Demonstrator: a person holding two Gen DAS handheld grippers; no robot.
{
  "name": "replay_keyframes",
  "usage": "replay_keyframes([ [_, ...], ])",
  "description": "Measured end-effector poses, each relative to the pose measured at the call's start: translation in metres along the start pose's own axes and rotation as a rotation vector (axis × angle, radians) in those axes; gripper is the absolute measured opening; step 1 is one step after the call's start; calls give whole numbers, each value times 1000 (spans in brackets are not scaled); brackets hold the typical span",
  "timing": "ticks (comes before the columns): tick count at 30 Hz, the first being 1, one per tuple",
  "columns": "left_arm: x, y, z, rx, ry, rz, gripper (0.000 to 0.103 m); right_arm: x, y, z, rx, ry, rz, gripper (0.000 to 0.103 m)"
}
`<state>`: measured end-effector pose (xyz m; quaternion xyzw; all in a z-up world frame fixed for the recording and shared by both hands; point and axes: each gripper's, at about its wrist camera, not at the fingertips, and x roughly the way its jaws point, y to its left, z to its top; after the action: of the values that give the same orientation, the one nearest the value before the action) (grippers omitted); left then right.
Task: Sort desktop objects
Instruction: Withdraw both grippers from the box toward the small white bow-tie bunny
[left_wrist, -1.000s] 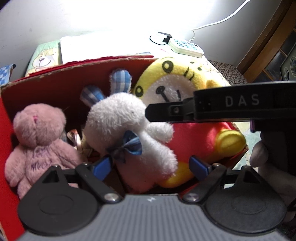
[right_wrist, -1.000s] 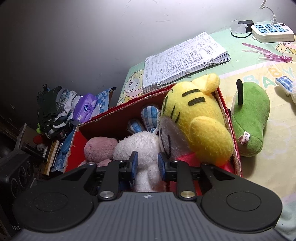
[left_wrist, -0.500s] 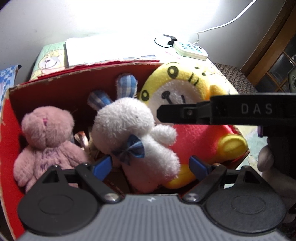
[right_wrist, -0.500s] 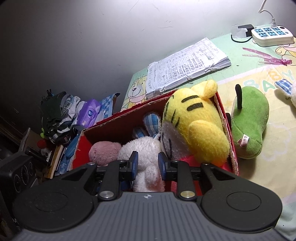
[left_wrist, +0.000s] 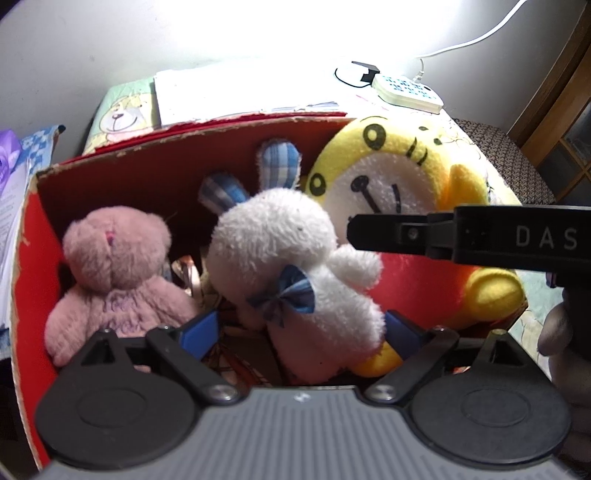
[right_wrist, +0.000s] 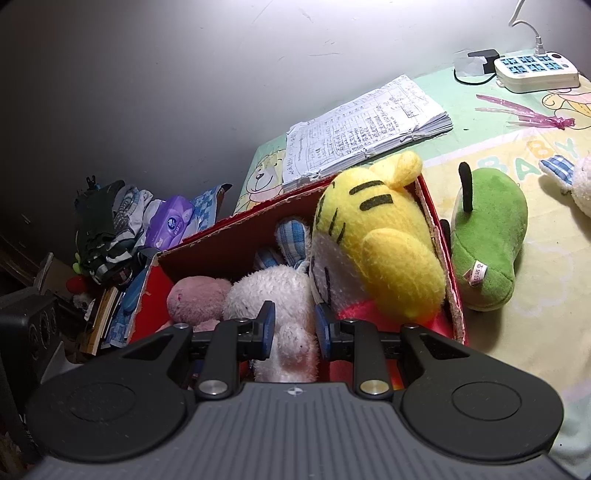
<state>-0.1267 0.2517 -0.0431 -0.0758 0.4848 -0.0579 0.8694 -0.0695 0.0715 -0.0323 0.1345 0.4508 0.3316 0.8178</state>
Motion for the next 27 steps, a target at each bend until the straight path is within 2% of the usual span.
replay_keyframes([
  [27, 3, -11, -3, -2, 16, 56, 95, -2, 1, -8, -19, 12, -26, 26],
])
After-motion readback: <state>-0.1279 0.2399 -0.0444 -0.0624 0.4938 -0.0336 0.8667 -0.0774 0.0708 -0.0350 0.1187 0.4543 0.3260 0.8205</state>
